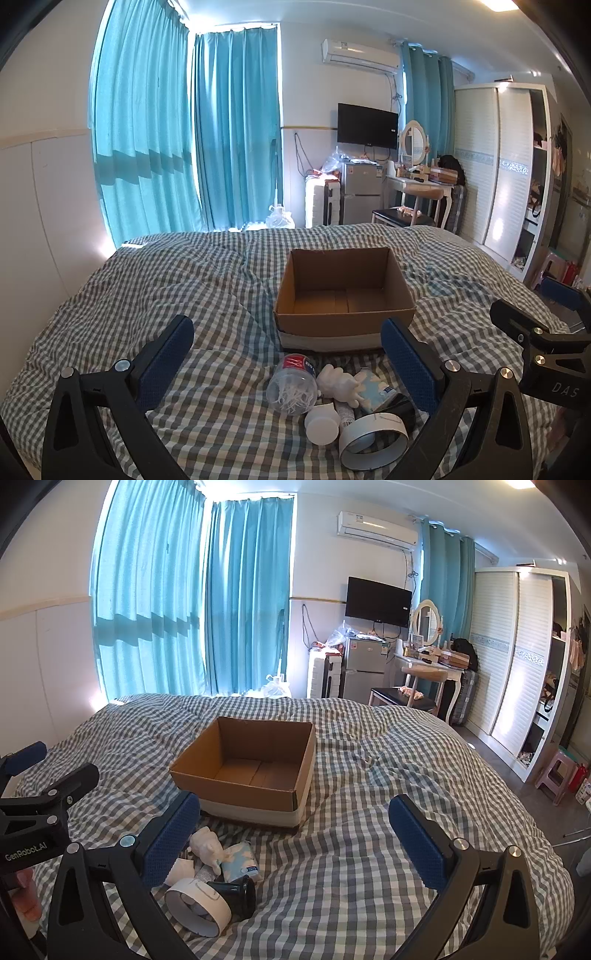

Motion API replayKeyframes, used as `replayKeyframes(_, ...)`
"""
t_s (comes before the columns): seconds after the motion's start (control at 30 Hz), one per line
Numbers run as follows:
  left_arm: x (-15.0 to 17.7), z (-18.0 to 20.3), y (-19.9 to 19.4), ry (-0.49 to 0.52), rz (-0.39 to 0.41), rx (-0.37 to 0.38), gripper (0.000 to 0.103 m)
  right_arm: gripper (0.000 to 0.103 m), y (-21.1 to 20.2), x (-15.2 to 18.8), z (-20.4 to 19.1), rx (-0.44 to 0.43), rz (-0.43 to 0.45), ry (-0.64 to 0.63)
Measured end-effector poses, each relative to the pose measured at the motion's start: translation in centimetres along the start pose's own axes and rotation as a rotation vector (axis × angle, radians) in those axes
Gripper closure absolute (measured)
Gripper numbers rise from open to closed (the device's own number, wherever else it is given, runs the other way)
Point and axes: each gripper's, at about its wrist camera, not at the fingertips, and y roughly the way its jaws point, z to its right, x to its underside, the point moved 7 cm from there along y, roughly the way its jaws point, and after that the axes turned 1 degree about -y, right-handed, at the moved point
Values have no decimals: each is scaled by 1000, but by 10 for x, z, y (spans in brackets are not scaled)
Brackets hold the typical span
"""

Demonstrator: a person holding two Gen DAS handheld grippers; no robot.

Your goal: Organize objects

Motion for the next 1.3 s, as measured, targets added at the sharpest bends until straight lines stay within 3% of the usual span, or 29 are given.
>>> replayKeyframes(1.3, 1, -3, 1, 6, -20, -21, 0, 0, -3, 3, -6, -9, -6, -15)
